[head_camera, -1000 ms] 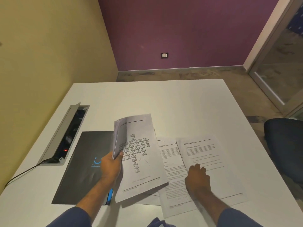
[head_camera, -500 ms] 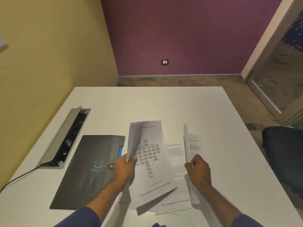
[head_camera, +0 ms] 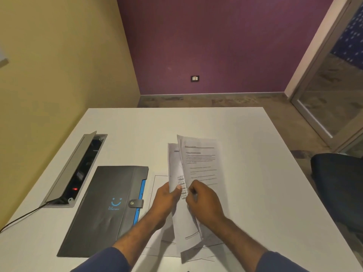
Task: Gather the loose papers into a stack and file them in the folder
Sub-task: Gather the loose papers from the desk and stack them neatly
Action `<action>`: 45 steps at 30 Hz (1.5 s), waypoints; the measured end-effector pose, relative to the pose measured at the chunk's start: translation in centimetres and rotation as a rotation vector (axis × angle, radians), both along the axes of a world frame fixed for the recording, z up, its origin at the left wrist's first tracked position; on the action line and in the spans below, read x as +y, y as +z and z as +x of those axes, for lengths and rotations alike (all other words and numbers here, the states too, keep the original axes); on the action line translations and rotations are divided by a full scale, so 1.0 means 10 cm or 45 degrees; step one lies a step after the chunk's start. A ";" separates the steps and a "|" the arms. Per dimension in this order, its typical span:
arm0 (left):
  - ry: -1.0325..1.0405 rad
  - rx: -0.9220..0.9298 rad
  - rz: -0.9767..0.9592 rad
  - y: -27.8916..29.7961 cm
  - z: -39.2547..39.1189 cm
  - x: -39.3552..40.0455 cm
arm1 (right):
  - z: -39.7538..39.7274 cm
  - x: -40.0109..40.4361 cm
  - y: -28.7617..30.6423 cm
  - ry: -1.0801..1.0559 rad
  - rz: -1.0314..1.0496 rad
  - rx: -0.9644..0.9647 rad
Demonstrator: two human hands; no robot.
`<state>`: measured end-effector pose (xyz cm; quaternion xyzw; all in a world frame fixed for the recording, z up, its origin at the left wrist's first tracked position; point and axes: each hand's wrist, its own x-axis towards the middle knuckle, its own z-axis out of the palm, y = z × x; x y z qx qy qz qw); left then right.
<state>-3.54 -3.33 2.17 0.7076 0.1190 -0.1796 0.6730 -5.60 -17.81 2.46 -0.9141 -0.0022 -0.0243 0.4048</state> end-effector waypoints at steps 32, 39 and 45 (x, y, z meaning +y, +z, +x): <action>-0.259 -0.228 -0.198 0.47 0.32 0.21 | 0.27 -0.86 0.33 -0.132 0.969 0.273; -0.178 -0.340 -0.176 0.41 0.26 0.25 | 0.18 -0.90 0.29 -0.179 0.965 0.117; -0.154 -0.349 -0.199 0.28 0.23 0.15 | 0.08 -0.93 0.17 -0.150 0.933 0.145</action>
